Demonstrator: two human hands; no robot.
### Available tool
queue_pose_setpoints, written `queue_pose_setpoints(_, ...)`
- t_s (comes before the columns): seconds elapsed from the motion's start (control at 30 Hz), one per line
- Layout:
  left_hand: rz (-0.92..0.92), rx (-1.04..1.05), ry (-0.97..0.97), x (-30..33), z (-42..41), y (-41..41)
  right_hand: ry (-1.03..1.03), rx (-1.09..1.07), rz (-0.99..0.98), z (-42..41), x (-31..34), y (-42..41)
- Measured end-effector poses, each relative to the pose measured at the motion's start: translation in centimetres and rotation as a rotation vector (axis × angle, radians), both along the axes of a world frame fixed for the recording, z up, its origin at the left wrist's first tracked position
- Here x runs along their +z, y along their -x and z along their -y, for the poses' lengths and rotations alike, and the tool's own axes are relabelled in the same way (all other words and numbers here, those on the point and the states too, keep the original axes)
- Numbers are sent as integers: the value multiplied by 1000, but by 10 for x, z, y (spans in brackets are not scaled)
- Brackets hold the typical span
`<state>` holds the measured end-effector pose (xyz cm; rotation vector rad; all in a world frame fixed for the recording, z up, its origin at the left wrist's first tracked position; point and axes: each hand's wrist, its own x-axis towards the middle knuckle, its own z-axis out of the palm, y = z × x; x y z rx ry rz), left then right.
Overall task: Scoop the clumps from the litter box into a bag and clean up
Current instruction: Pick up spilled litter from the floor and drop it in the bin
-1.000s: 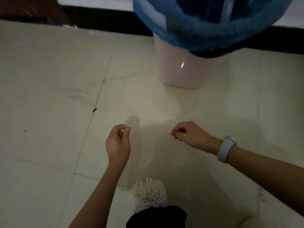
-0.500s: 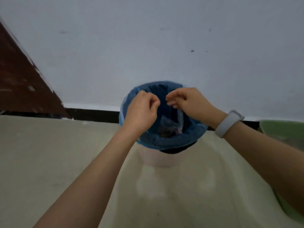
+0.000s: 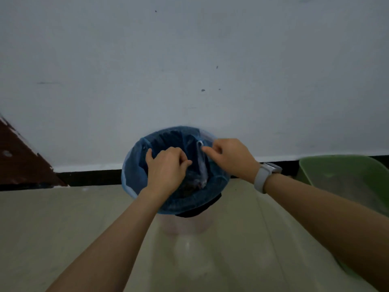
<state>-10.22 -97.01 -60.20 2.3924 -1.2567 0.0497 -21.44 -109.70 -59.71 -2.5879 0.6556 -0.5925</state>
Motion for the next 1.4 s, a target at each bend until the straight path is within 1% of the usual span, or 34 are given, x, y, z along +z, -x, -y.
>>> queue_pose_setpoints(0.07, 8, 7, 2, 0, 14, 11, -80, -8, 169, 11, -4, 13)
queue_pose_setpoints(0.13, 15, -7, 0, -2, 27, 25, -139, -19, 239, 22, -9, 31)
queue_pose_setpoints(0.17, 36, -38, 28, -3, 34, 33, -148, -41, 250, 27, -11, 43)
queue_pose_setpoints(0.27, 157, -205, 193, -9, 53, 72, -204, -129, 276, 37, -22, 87)
queue_pose_setpoints(0.33, 193, -301, 240, -19, 66, 102, -280, -208, 284, 44, -39, 120)
queue_pose_setpoints(0.4, 181, -368, 261, -34, 77, 131, -330, -270, 279, 45, -63, 154)
queue_pose_setpoints(0.47, 116, -396, 268, -57, 83, 158, -387, -343, 260, 41, -92, 188)
queue_pose_setpoints(0.53, -6, -391, 218, -87, 79, 184, -484, -434, 216, 30, -125, 223)
queue_pose_setpoints(0.6, -140, -378, 83, -120, 68, 210, -564, -518, 154, 12, -162, 259)
queue_pose_setpoints(0.67, -221, -368, -44, -157, 51, 231, -623, -579, 65, -10, -198, 292)
queue_pose_setpoints(0.73, -275, -365, -115, -193, 33, 248, -656, -606, -16, -31, -229, 319)
queue_pose_setpoints(0.83, -300, -327, -225, -238, 8, 266, -600, -649, -123, -58, -260, 346)
queue_pose_setpoints(0.9, -324, -277, -343, -255, -7, 274, -536, -688, -176, -73, -272, 357)
queue_pose_setpoints(0.93, -324, -270, -368, -260, -13, 277, -514, -703, -187, -78, -276, 360)
queue_pose_setpoints(1.0, -301, -283, -370, -270, -20, 281, -479, -714, -180, -84, -282, 364)
queue_pose_setpoints(1.07, -320, -271, -368, -274, -18, 283, -476, -726, -168, -84, -285, 363)
queue_pose_setpoints(1.27, -557, -29, -230, -277, 13, 280, -502, -778, -114, -81, -293, 355)
queue_pose_setpoints(1.33, -579, -19, -233, -283, 19, 277, -507, -801, -98, -81, -298, 356)
queue_pose_setpoints(1.4, -558, -28, -237, -288, 20, 277, -525, -819, -66, -81, -299, 357)
